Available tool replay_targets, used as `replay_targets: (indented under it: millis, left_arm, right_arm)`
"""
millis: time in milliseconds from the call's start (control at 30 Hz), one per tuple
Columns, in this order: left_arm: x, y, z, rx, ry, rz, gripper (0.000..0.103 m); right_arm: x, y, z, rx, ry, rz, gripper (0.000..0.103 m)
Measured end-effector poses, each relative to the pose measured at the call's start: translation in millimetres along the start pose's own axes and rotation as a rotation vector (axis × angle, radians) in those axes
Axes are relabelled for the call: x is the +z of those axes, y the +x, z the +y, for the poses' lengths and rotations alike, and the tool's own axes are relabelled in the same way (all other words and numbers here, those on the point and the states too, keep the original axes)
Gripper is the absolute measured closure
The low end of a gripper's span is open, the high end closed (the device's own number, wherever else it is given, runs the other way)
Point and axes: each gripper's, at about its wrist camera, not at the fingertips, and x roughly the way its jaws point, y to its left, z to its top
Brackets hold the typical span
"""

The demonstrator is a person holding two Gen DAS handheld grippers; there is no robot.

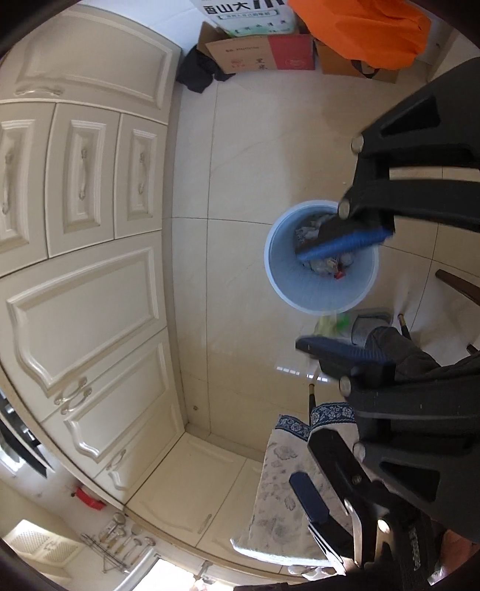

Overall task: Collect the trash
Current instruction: 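Carry both items to the blue wastebasket and open both tools to drop them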

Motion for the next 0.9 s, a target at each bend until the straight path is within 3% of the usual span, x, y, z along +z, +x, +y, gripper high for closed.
replay_targets:
  millis: [67,133,367,567,800,900]
  left_arm:
    - [0,-2,-2,0.020,0.005,-0.009,0.006]
    - [4,-8,-1,0.034,0.002,-0.029,0.006]
    - [-7,-61,8,0.048,-0.050,-0.152,0.006]
    - [-31,-127,14,0.080,-0.085,-0.287,0.006]
    - [-112,-220,38,0.132,-0.141,-0.417,0.005]
    - [-165,-271,58,0.162,-0.171,-0.479,0.003]
  right_arm:
    - [-2,-3,-3,0.001,0.031,-0.012,0.018]
    - [-3,-7,-4,0.012,0.064,-0.020,0.009]
    - [-3,-27,15,0.063,0.090,-0.037,0.001]
    - [-8,-59,71,0.101,-0.017,-0.107,0.001]
    - [-21,-95,153,0.127,-0.174,-0.176,0.000]
    - [-30,-108,190,0.135,-0.254,-0.193,0.000]
